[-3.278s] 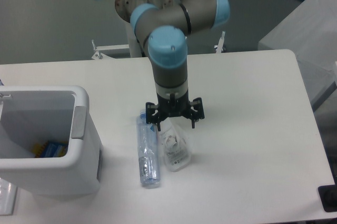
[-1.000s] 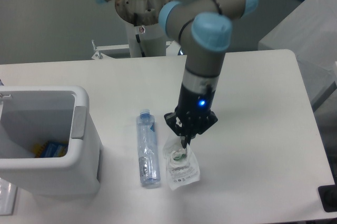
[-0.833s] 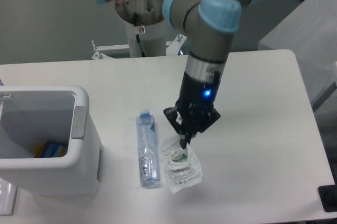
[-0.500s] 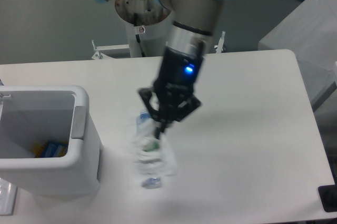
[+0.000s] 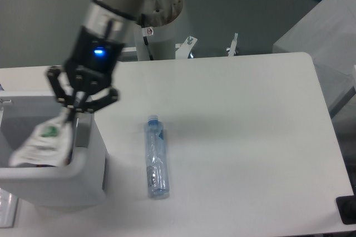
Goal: Place the trash in the trash can
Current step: 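Lift the packet and carry it over the white trash bin, then open the gripper to drop the packet into the bin, then move the gripper back and lower it onto the clear water bottle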
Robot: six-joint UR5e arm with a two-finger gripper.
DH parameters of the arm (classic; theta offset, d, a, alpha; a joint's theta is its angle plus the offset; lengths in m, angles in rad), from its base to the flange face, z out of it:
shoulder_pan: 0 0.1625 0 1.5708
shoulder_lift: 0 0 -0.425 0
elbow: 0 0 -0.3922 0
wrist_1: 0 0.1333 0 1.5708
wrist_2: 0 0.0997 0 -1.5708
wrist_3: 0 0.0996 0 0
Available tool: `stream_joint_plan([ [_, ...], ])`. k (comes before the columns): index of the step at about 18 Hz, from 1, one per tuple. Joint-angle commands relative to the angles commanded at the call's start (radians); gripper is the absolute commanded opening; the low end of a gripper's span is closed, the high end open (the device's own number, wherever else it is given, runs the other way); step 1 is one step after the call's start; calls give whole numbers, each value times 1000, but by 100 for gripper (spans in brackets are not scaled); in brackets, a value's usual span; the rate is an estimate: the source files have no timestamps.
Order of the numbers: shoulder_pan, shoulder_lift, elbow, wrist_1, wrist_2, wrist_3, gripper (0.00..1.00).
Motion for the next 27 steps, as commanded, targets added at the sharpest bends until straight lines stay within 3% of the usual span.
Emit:
stream_joint_plan([
  [2,-20,3,-20,0,2,0,8],
  [4,-26,6,-29,0,2,3,26],
  [5,-29,6,-31,0,2,0,30],
  [8,-29,9,-25,0,2,-5,78],
  [10,-28,14,-22,-2,3,-14,100],
  [13,-9,15,-6,-2,18,-67,100],
  [17,107,41,-8,0,87,-83,100],
  [20,176,35,-12,-1,190,-90,100],
  [22,227,28,-19,-5,195,-90,100],
  [27,273,-63,-32,-17,201,-89,100],
])
